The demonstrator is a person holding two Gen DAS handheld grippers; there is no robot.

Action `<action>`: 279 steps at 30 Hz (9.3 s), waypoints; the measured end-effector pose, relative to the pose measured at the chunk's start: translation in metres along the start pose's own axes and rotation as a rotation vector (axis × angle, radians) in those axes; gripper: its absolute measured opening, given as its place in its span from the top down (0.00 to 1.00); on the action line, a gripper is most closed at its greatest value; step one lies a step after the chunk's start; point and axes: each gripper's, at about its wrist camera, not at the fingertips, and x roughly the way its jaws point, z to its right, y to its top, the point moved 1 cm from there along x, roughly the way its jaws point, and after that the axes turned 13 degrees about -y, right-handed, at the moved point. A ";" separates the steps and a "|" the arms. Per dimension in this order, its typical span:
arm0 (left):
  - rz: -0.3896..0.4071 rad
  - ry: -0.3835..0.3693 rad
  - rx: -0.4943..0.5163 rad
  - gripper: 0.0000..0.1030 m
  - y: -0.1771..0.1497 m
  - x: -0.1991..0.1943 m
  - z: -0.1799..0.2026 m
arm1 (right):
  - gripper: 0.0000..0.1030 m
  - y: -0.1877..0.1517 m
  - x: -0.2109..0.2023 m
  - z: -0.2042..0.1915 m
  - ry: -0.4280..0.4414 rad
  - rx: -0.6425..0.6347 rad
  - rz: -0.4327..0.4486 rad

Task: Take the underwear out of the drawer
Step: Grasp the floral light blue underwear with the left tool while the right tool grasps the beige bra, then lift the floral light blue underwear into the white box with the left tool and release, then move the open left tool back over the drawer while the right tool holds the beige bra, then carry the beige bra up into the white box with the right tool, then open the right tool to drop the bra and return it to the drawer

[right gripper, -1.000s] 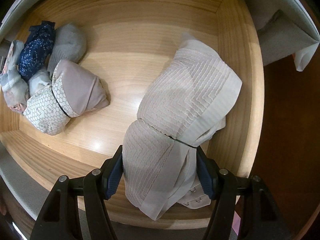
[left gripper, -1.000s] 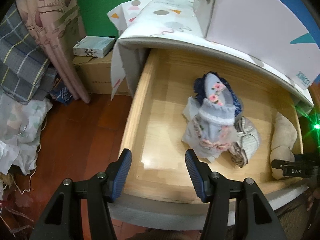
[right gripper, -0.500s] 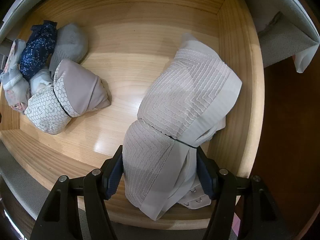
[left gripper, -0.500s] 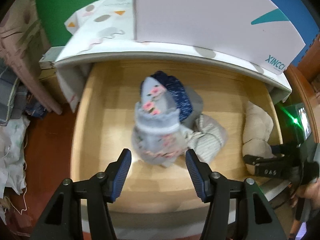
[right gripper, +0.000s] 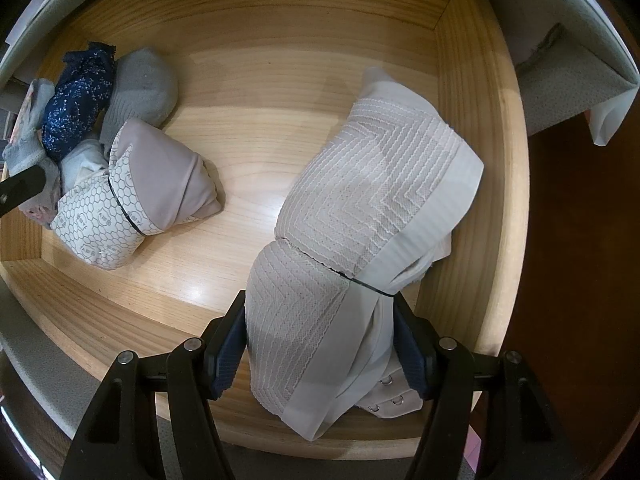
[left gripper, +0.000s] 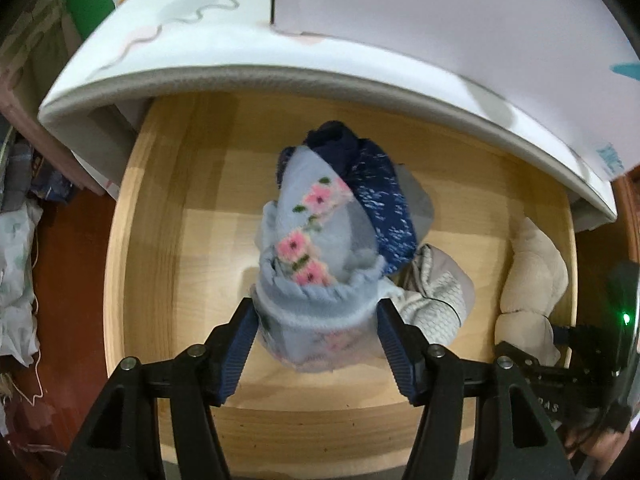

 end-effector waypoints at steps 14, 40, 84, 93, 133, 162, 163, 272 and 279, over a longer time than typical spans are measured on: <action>-0.001 -0.004 -0.028 0.51 -0.001 0.006 0.000 | 0.38 0.000 0.001 0.000 0.000 -0.004 0.002; 0.079 0.014 0.124 0.71 -0.022 -0.075 0.022 | 0.38 0.000 0.001 0.000 0.003 -0.006 0.006; 0.282 0.031 0.383 0.71 0.133 -0.167 0.170 | 0.38 0.002 0.000 0.001 0.018 0.001 0.013; 0.200 0.096 0.389 0.71 0.149 -0.116 0.165 | 0.38 0.002 -0.001 0.002 0.023 0.003 0.014; 0.237 0.126 0.411 0.45 0.067 -0.192 0.139 | 0.38 0.005 0.002 0.002 0.012 -0.006 0.007; 0.219 0.231 0.141 0.45 -0.058 -0.081 0.007 | 0.38 0.008 0.002 -0.002 0.003 -0.014 0.007; 0.217 0.236 0.140 0.45 -0.059 -0.078 0.006 | 0.38 0.008 0.002 -0.002 0.003 -0.014 0.007; 0.319 0.127 -0.063 0.45 -0.077 -0.069 -0.052 | 0.32 0.187 -0.221 0.040 -0.011 0.092 0.470; 0.322 0.123 -0.069 0.45 -0.076 -0.070 -0.052 | 0.24 0.150 -0.242 0.052 0.029 0.108 0.535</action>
